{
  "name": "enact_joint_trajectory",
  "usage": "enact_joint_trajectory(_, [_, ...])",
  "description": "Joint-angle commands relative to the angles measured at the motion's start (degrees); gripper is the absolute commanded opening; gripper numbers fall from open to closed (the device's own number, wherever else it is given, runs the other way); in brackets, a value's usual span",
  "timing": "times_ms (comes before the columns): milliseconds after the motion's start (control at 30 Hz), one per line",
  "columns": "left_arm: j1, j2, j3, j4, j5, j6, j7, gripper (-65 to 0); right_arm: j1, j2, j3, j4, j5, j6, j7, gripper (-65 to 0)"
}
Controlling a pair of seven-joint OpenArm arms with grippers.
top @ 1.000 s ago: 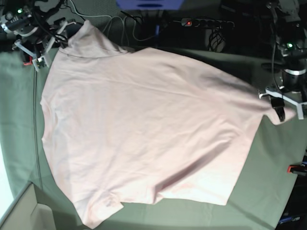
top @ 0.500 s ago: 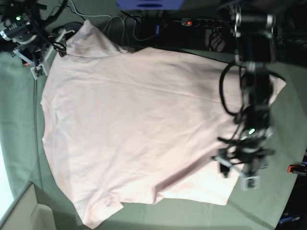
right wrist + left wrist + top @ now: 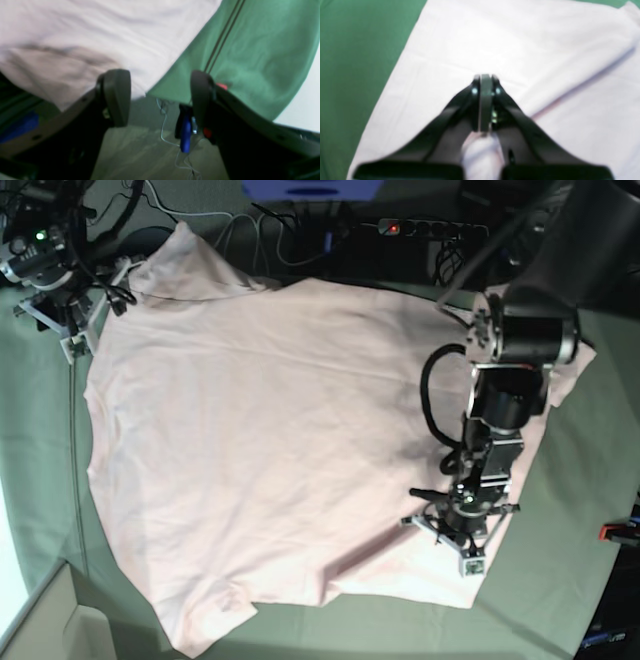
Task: Layout the t-shirt on the table in an organized manner, then fold the t-shirt properly
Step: 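Release the shirt with the left gripper and sweep it along the shirt side, then move the left gripper back to the shirt's shoulder corner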
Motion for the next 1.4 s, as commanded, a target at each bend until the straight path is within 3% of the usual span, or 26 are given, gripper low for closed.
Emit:
enact_joint_trajectory(0, [-2.4,-0.8,-0.1,-1.2,0.1,0.1,-2.5,-64.0,0.1,0.3,0.2,1.0,0.3,0.1,0.9,-26.9])
enact_joint_trajectory(133, [-2.4,-1.8,0.0,-5.6,0.1,0.1,-4.8,-64.0,0.2,0.3,0.2,1.0,0.3,0.1,0.9,-26.9])
enact_joint_trajectory(433, [-1.1,-8.2,-0.2,-9.4,0.0,0.1,-5.0,-63.7,0.2,0.5,0.2,1.0,0.3,0.1,0.9,-26.9])
enact_joint_trajectory(633, [-1.1,-13.5,-9.0,-9.3,-2.5,0.1,-5.0,-63.6,0.2,0.7,0.2,1.0,0.3,0.1,0.9,-26.9])
enact_joint_trajectory(767, [-1.4,-14.1,-10.1,-9.1,-2.4,-0.3,-5.0,-63.6,0.2,0.7,-0.1,1.0,0.3,0.1,0.9,-26.9])
enact_joint_trajectory(1067, [0.5,-13.8,-10.3,2.6,-2.4,0.0,-3.9,-63.4,1.6,0.8,0.3,1.0,0.1,0.1,0.9,-26.9])
enact_joint_trajectory(1200, [1.5,-14.2,-10.7,6.4,-3.9,-0.3,4.3,-53.7,2.2,1.1,0.3,1.0,-0.8,0.1,0.9,-26.9])
enact_joint_trajectory(1367, [8.1,-14.3,-15.8,18.7,-8.8,-0.3,13.5,-37.1,7.4,-0.1,0.2,-1.2,-8.6,0.1,0.9,-26.9])
